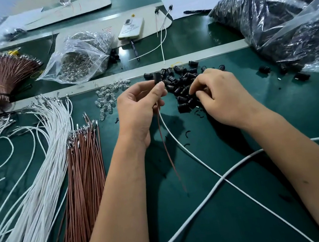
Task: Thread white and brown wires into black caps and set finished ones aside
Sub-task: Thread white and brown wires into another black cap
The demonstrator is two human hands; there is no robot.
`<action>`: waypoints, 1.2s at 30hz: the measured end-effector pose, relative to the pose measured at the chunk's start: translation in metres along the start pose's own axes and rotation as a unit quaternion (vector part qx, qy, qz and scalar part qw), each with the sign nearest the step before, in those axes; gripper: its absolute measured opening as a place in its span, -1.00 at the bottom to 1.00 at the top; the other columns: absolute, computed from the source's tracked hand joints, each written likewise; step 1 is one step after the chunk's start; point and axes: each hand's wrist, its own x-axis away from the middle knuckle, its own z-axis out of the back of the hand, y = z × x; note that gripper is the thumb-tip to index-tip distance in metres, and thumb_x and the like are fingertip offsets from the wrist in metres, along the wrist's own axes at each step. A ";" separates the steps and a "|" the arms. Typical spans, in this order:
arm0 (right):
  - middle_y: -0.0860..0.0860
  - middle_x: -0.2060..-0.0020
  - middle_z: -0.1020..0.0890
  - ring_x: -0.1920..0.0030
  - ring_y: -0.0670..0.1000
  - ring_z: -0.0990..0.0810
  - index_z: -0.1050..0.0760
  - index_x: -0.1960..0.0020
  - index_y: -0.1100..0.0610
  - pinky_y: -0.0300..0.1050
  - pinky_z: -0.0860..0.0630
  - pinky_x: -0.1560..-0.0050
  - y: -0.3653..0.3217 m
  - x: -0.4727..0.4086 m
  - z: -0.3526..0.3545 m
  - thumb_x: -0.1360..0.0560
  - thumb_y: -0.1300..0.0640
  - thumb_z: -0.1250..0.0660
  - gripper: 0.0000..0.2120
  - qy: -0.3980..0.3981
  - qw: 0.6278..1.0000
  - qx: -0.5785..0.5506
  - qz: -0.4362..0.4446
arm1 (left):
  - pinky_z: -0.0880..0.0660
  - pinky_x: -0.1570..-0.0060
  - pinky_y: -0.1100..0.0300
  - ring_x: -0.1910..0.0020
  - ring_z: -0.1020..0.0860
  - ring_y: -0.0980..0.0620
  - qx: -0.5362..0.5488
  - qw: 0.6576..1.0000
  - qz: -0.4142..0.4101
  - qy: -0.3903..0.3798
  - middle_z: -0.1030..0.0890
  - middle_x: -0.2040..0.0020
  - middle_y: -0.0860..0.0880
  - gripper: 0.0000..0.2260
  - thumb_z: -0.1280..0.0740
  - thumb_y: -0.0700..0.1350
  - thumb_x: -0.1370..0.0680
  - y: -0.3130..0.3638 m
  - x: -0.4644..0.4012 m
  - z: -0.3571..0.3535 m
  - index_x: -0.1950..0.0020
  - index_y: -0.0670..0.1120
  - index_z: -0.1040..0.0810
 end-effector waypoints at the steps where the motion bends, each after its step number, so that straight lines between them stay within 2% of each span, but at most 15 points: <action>1: -0.01 0.12 -0.58 0.17 -0.10 -0.48 -0.67 0.00 0.17 -0.53 -0.29 0.06 0.001 0.000 0.002 -0.55 0.35 -0.36 -0.85 0.001 1.000 0.000 0.011 | -0.50 0.23 0.20 0.36 -0.54 0.03 -0.004 1.000 0.001 0.002 -0.68 0.25 -0.07 -0.95 -0.50 -0.21 -0.51 0.000 0.000 0.000 0.11 -0.10 -0.66; 3: -0.03 0.14 -0.65 0.19 -0.18 -0.56 -0.68 -0.01 0.16 -0.51 -0.40 0.04 0.002 0.000 0.003 -0.52 0.33 -0.44 -0.87 0.025 0.999 -0.026 0.031 | -0.50 0.23 0.20 0.35 -0.53 0.03 -0.007 1.000 0.002 0.003 -0.68 0.25 -0.07 -0.95 -0.50 -0.20 -0.51 0.000 0.000 0.001 0.09 -0.11 -0.66; 5: -0.07 0.16 -0.71 0.18 -0.15 -0.65 -0.69 -0.06 0.14 -0.37 -0.53 0.05 0.001 0.000 0.002 -0.51 0.30 -0.48 -0.85 0.067 0.992 -0.105 0.033 | -0.51 0.23 0.22 0.34 -0.54 0.03 -0.013 1.000 0.005 -0.003 -0.68 0.26 -0.07 -0.95 -0.50 -0.21 -0.50 -0.001 -0.001 0.002 0.08 -0.12 -0.66; 8: -0.10 0.26 -0.71 0.31 -0.13 -0.63 -0.72 -0.06 0.10 -0.28 -0.53 0.20 0.002 -0.001 0.003 -0.55 0.20 -0.48 -0.90 0.100 0.969 -0.226 0.002 | -0.51 0.22 0.24 0.34 -0.53 0.03 -0.043 0.998 0.005 -0.035 -0.69 0.26 -0.07 -0.93 -0.49 -0.22 -0.51 -0.002 -0.001 0.002 0.04 -0.16 -0.67; 9: -0.11 0.31 -0.69 0.35 -0.16 -0.58 -0.73 -0.01 0.09 -0.28 -0.49 0.24 0.003 -0.001 0.002 -0.57 0.15 -0.47 -0.93 0.098 0.969 -0.228 0.002 | -0.51 0.22 0.24 0.33 -0.52 0.04 -0.048 0.998 0.005 -0.046 -0.69 0.25 -0.08 -0.91 -0.49 -0.21 -0.51 -0.003 -0.001 0.002 0.01 -0.18 -0.67; 11: -0.06 0.38 -0.65 0.41 -0.13 -0.51 -0.71 0.08 0.12 -0.22 -0.43 0.33 0.004 -0.001 -0.001 -0.61 0.07 -0.43 -0.84 0.082 0.971 -0.224 0.000 | -0.50 0.18 0.22 0.31 -0.52 0.04 -0.043 0.997 0.005 -0.061 -0.69 0.24 -0.09 -0.89 -0.49 -0.19 -0.51 -0.003 -0.002 0.002 0.00 -0.19 -0.68; 13: 0.06 0.35 -0.68 0.42 -0.06 -0.55 -0.68 0.08 0.19 -0.17 -0.44 0.41 0.003 0.000 -0.004 -0.63 0.12 -0.40 -0.82 0.055 0.959 -0.279 -0.015 | -0.48 0.15 0.19 0.29 -0.51 0.03 -0.038 0.997 0.002 -0.071 -0.69 0.23 -0.09 -0.89 -0.49 -0.15 -0.52 -0.002 -0.002 0.001 0.01 -0.18 -0.70; 16: 0.15 0.26 -0.73 0.40 0.03 -0.63 -0.67 -0.01 0.21 -0.20 -0.48 0.45 0.001 -0.001 -0.006 -0.61 0.24 -0.41 -0.94 0.030 0.929 -0.367 -0.035 | -0.44 0.18 0.21 0.30 -0.48 0.05 -0.034 0.996 -0.007 -0.083 -0.68 0.22 -0.08 -0.90 -0.43 -0.13 -0.57 -0.002 -0.002 0.001 0.03 -0.13 -0.73; 18: 0.12 0.28 -0.73 0.41 0.00 -0.60 -0.68 0.02 0.15 -0.21 -0.47 0.46 0.001 -0.001 -0.008 -0.59 0.22 -0.45 -0.96 0.028 0.925 -0.376 -0.037 | -0.43 0.19 0.25 0.31 -0.47 0.06 -0.028 0.996 -0.007 -0.081 -0.69 0.20 -0.08 -0.86 -0.37 -0.15 -0.62 -0.002 -0.002 0.000 0.00 -0.14 -0.72; 22: -0.09 0.42 -0.64 0.45 -0.18 -0.49 -0.73 0.06 0.07 -0.35 -0.40 0.40 0.000 0.001 -0.015 -0.56 0.12 -0.50 -0.95 0.031 0.934 -0.355 -0.024 | -0.41 0.20 0.29 0.31 -0.44 0.08 -0.012 0.998 0.003 -0.065 -0.67 0.16 -0.09 -0.79 -0.27 -0.16 -0.67 -0.003 -0.003 -0.004 -0.08 -0.20 -0.69; 24: 0.01 0.42 -0.61 0.44 -0.09 -0.49 -0.74 0.04 0.07 -0.27 -0.42 0.43 -0.003 0.001 -0.016 -0.57 0.10 -0.48 -0.93 0.026 0.928 -0.370 -0.022 | -0.36 0.26 0.30 0.35 -0.39 0.09 -0.012 0.998 0.002 -0.063 -0.64 0.19 -0.06 -0.80 -0.27 -0.19 -0.67 -0.003 -0.003 -0.005 -0.08 -0.22 -0.68; 26: 0.15 0.33 -0.66 0.40 0.01 -0.54 -0.73 -0.01 0.11 -0.19 -0.49 0.43 -0.004 0.001 -0.015 -0.58 0.12 -0.47 -0.91 0.023 0.925 -0.378 -0.018 | -0.29 0.32 0.30 0.40 -0.33 0.10 -0.019 0.998 -0.004 -0.058 -0.60 0.25 -0.01 -0.84 -0.29 -0.24 -0.65 -0.004 -0.004 -0.005 -0.05 -0.24 -0.67; 30: 0.14 0.33 -0.69 0.45 0.00 -0.56 -0.58 -0.05 0.16 -0.17 -0.47 0.51 -0.002 0.001 -0.014 -0.55 0.15 -0.51 -0.84 0.020 0.911 -0.410 -0.024 | -0.22 0.44 0.33 0.48 -0.26 0.13 -0.057 0.997 -0.021 -0.055 -0.50 0.32 -0.02 -0.87 -0.32 -0.29 -0.62 -0.007 -0.004 -0.003 0.06 -0.20 -0.65; 33: 0.13 0.38 -0.66 0.47 0.03 -0.52 -0.65 0.11 0.10 -0.18 -0.43 0.52 0.001 -0.001 -0.015 -0.48 0.02 -0.58 -0.82 0.044 0.911 -0.408 -0.030 | -0.32 0.40 0.36 0.48 -0.36 0.18 -0.120 0.989 -0.058 -0.058 -0.56 0.28 -0.06 -0.91 -0.37 -0.29 -0.59 -0.009 -0.004 -0.002 -0.04 -0.14 -0.62; 36: 0.12 0.38 -0.64 0.43 0.07 -0.48 -0.73 0.15 0.10 -0.17 -0.42 0.48 0.003 -0.002 -0.016 -0.43 -0.02 -0.60 -0.82 0.071 0.901 -0.425 -0.058 | -0.42 0.25 0.24 0.40 -0.51 0.20 -0.172 0.982 -0.072 -0.036 -0.67 0.19 -0.12 -0.80 -0.44 -0.23 -0.56 -0.013 -0.007 -0.002 -0.15 -0.13 -0.52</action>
